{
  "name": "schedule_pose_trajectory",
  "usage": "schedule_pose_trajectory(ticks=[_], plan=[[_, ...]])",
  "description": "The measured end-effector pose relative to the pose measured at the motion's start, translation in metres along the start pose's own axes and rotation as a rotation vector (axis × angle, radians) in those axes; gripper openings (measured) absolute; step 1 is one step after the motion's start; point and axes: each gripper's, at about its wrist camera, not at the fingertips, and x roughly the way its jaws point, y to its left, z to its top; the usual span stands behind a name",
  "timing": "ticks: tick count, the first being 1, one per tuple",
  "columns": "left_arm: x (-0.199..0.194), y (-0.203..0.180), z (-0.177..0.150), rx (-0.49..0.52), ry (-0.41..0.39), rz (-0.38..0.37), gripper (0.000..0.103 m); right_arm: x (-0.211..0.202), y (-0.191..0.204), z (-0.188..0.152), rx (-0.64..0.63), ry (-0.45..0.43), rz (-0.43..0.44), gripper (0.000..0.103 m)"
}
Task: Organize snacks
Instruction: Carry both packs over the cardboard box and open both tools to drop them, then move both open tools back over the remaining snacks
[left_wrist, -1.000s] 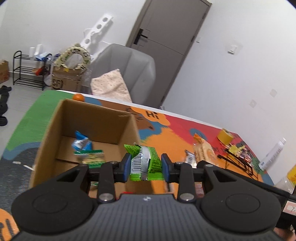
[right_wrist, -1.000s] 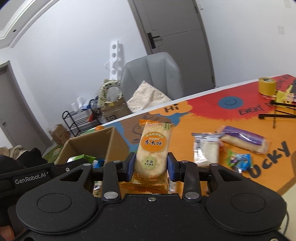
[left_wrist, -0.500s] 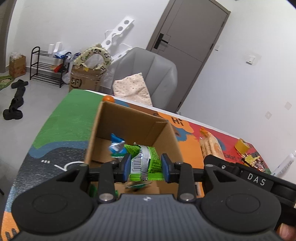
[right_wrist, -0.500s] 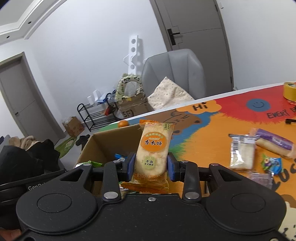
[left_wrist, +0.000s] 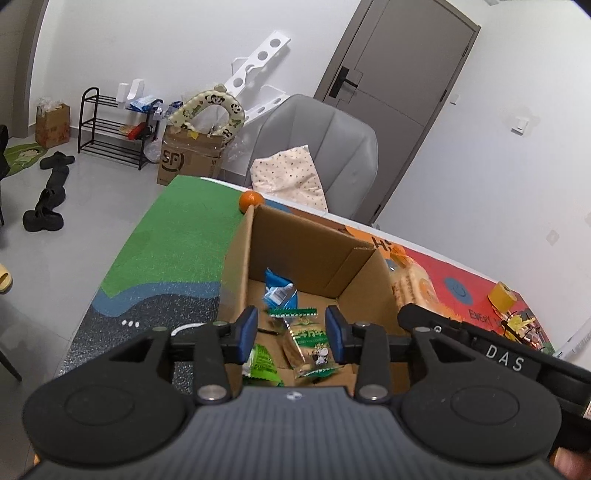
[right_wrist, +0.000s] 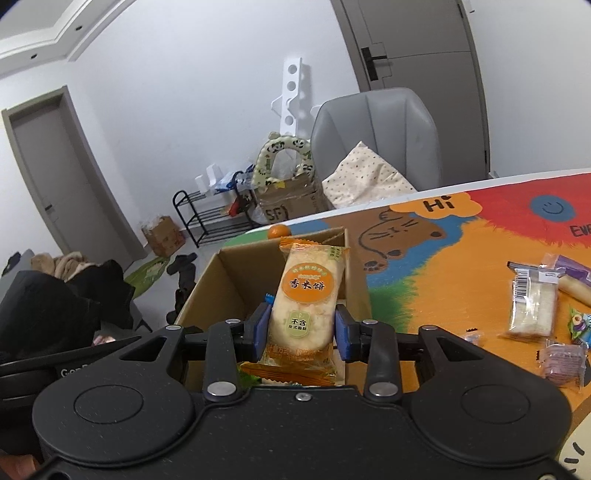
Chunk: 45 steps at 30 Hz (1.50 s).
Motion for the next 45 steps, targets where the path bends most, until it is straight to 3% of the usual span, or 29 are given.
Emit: schedule_pose_trajectory(ticks=[7, 11, 17, 24, 45], plan=[[-0.001, -0.007, -0.003, 0.0, 0.008, -0.012, 0.06, -0.016, -0.017, -0.001, 0.021, -0.021, -0.033, 0.055], [-0.002, -0.015, -0.005, -0.001, 0.0, -0.012, 0.081, -0.027, -0.03, -0.005, 0.031, -0.046, -0.079, 0.077], [0.002, -0.031, -0.012, 0.031, 0.021, -0.007, 0.086, -0.034, -0.051, -0.012, 0.069, -0.038, -0.103, 0.089], [0.009, -0.053, -0.018, 0.069, 0.032, 0.003, 0.088, -0.046, -0.081, -0.023, 0.118, -0.033, -0.136, 0.097], [0.031, -0.138, -0.049, 0.197, 0.078, -0.072, 0.089, -0.081, -0.158, -0.037, 0.202, -0.033, -0.209, 0.098]])
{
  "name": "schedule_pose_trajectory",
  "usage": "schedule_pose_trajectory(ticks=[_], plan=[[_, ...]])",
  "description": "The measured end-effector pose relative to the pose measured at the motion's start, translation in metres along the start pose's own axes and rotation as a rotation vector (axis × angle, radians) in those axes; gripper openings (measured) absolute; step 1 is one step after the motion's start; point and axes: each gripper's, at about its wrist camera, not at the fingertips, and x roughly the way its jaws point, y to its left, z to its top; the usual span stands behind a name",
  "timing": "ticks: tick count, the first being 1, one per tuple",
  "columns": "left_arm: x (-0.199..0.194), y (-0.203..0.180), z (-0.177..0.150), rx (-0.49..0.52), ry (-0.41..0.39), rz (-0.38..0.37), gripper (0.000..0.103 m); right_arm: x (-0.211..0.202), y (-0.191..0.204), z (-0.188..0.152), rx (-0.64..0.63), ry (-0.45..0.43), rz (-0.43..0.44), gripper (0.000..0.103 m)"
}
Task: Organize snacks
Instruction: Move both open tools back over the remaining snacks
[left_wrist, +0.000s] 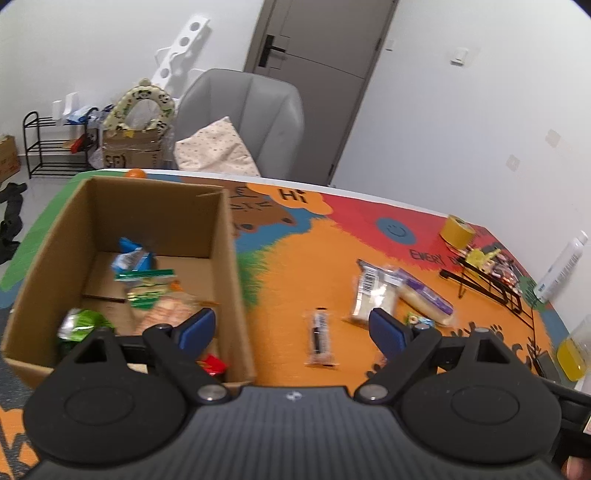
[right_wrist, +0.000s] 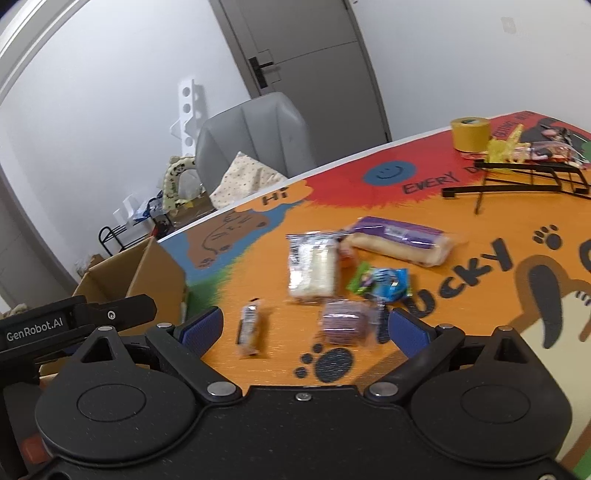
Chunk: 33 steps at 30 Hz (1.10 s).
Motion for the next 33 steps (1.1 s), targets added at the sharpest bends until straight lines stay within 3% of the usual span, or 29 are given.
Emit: schedule_pose_trajectory(ticks=[9, 16, 22, 29, 33], plan=[[0.01, -0.023, 0.001, 0.002, -0.006, 0.031, 0.095, -0.006, -0.032, 0.003, 0.025, -0.014, -0.032, 0.098], [-0.002, -0.035, 0.013, 0.024, -0.075, 0.01, 0.095, -0.003, -0.052, 0.004, 0.064, -0.013, -0.042, 0.098], [0.013, -0.047, 0.007, 0.045, -0.036, -0.024, 0.095, -0.004, -0.057, 0.003, 0.049, -0.011, -0.042, 0.096], [0.038, -0.059, -0.004, 0.074, 0.028, -0.057, 0.094, 0.005, -0.06, 0.0, 0.039, 0.014, 0.004, 0.074], [0.055, -0.062, -0.012, 0.067, 0.071, -0.071, 0.09, 0.014, -0.063, -0.002, 0.054, 0.038, 0.019, 0.069]])
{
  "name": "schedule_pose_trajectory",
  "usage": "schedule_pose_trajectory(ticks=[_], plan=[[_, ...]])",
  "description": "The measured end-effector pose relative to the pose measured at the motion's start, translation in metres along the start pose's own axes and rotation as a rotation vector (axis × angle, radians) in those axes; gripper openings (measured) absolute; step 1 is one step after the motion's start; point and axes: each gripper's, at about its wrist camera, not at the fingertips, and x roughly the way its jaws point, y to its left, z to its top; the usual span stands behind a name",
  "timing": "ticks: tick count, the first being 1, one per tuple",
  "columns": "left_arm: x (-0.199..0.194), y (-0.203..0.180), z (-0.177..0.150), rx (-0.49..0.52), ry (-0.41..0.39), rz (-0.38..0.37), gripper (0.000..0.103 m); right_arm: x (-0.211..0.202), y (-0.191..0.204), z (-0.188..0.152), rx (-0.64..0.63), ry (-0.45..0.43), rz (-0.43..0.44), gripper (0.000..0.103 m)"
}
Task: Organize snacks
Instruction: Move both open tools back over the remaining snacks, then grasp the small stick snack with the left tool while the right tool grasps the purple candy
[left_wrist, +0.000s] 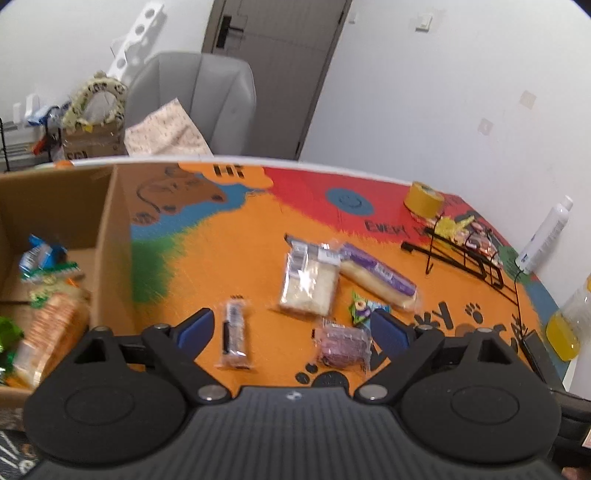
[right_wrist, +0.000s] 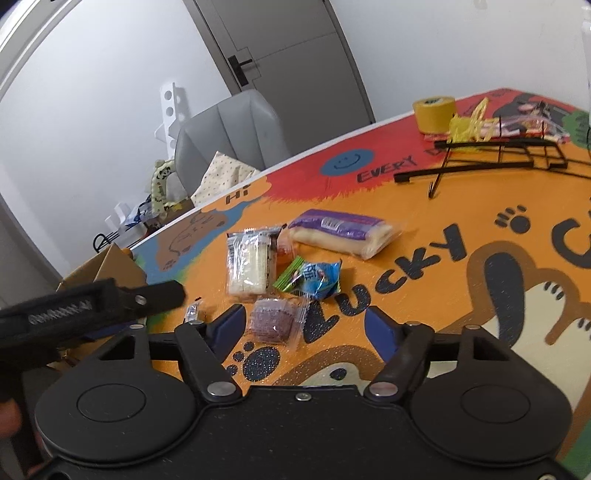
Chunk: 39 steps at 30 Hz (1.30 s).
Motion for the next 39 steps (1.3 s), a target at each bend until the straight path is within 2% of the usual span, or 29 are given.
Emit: schedule_pose_trajectory(ticks=[5, 8, 12, 24, 29, 33, 34, 35, 36, 37, 39], plan=[[0.018, 0.002, -0.005, -0.007, 0.028, -0.01, 0.081, 0.013, 0.001, -0.001, 0.006, 0.025, 0.011, 0.065], [0.027, 0.007, -0.006, -0.015, 0.034, 0.003, 0.072, 0.022, 0.002, -0.003, 0.008, 0.042, 0.014, 0.064], [0.038, 0.021, -0.007, -0.043, 0.045, 0.037, 0.066, 0.032, 0.005, -0.002, 0.016, 0.059, 0.019, 0.064], [0.052, 0.043, -0.014, -0.054, 0.053, 0.08, 0.063, 0.056, 0.025, -0.005, -0.032, 0.079, 0.011, 0.065], [0.054, 0.041, -0.016, -0.027, 0.038, 0.084, 0.045, 0.06, 0.029, -0.004, -0.059, 0.078, -0.006, 0.065], [0.055, 0.037, -0.018, 0.013, 0.03, 0.092, 0.038, 0.061, 0.036, -0.004, -0.101, 0.09, -0.032, 0.065], [0.056, 0.036, -0.019, 0.023, 0.027, 0.095, 0.031, 0.061, 0.038, -0.005, -0.111, 0.091, -0.044, 0.064], [0.056, 0.035, -0.02, 0.035, 0.024, 0.097, 0.025, 0.061, 0.039, -0.006, -0.125, 0.09, -0.06, 0.058], [0.056, 0.033, -0.022, 0.048, 0.024, 0.094, 0.022, 0.06, 0.041, -0.007, -0.142, 0.089, -0.073, 0.051], [0.055, 0.032, -0.023, 0.056, 0.025, 0.089, 0.019, 0.059, 0.042, -0.009, -0.156, 0.092, -0.077, 0.049], [0.053, 0.031, -0.025, 0.063, 0.032, 0.071, 0.018, 0.056, 0.044, -0.011, -0.173, 0.102, -0.08, 0.039]])
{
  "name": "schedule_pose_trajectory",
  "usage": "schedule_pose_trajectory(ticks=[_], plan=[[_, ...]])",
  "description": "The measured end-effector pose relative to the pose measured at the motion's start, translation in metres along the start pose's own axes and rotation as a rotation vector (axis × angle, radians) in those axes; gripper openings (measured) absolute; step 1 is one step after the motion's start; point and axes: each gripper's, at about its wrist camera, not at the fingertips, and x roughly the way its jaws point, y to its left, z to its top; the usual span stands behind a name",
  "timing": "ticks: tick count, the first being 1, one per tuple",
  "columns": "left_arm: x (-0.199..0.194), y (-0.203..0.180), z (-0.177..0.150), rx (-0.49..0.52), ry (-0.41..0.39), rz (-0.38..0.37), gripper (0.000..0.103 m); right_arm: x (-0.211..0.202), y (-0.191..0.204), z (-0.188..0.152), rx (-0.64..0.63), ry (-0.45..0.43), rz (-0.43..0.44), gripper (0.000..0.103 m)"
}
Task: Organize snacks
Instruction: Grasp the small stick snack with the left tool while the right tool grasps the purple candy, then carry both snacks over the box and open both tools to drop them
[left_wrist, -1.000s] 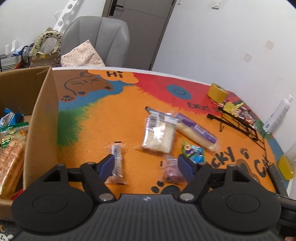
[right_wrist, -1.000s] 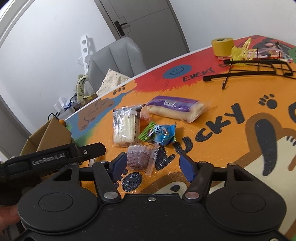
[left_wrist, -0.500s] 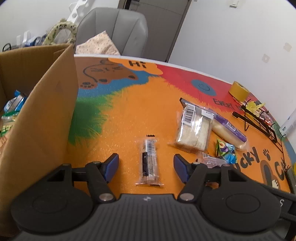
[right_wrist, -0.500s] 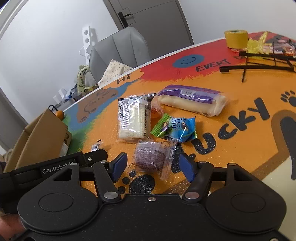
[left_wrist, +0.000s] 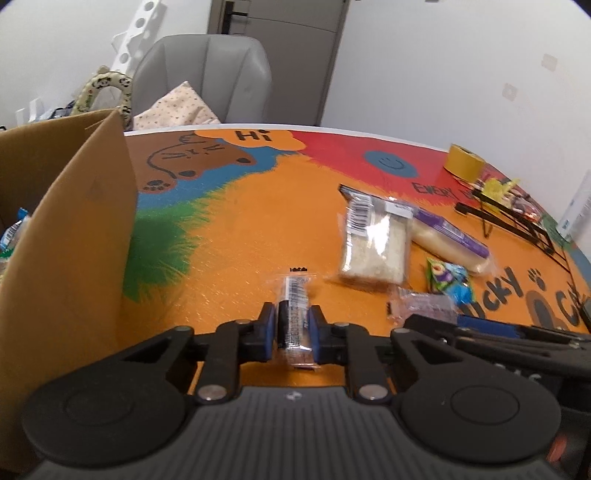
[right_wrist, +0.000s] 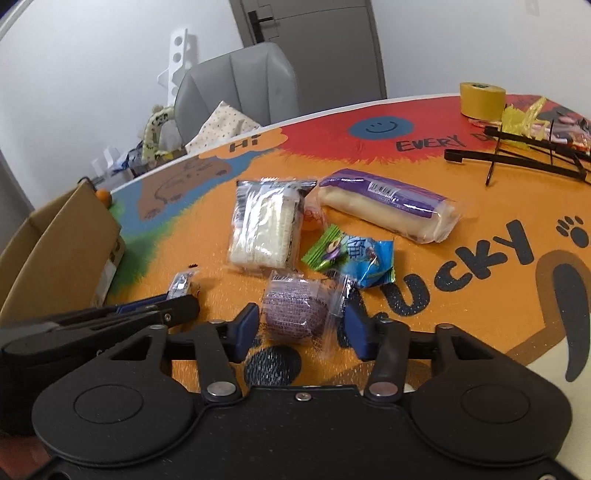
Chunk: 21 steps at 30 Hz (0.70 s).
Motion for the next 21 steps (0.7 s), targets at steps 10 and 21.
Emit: schedule_pose_trajectory(ticks=[10, 21], plan=[[-0.032, 0.0, 0.001, -0.016, -0.018, -0.041, 0.018, -0.029, -0.004, -0.008, 0.081, -0.036, 0.064, 0.032], [-0.08, 0.01, 0.016, -0.041, -0.103, -0.035, 0.018, -0.055, 0.015, 0.002, 0.072, -0.096, 0.102, 0.032]])
